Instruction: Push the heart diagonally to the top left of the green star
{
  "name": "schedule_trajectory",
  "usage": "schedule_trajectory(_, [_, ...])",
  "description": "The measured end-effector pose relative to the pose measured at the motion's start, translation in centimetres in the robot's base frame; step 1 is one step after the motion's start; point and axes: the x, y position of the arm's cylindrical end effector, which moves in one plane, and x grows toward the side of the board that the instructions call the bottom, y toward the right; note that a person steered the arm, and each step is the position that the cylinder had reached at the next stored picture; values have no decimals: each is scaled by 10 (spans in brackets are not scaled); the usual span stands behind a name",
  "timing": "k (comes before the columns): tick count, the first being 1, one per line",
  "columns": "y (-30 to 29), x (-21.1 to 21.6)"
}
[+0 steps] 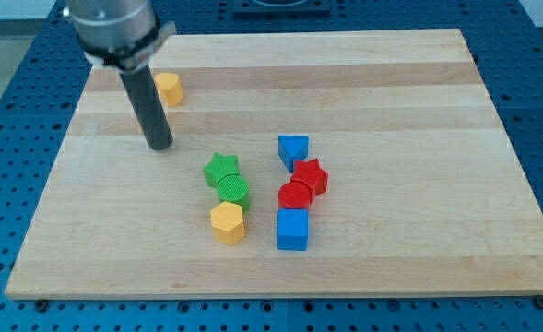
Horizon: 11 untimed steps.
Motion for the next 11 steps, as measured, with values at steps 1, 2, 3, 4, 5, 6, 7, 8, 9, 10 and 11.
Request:
schedule_trajectory(1, [-8,8])
schedule_trajectory(2, [-24,-15])
schedule_trajectory(3, [-32,-67])
schedule_trajectory(4, [-32,-149])
schedule_trajectory(5, [-32,-183])
schedule_trajectory(6, [-25,-183])
schedule_trajectory(7, [-4,-183])
schedule_trajectory(8, [-4,-177])
schedule_trajectory(9, [-8,-158])
schedule_trajectory(10, [-13,-112])
schedule_trajectory(11, [-14,-51])
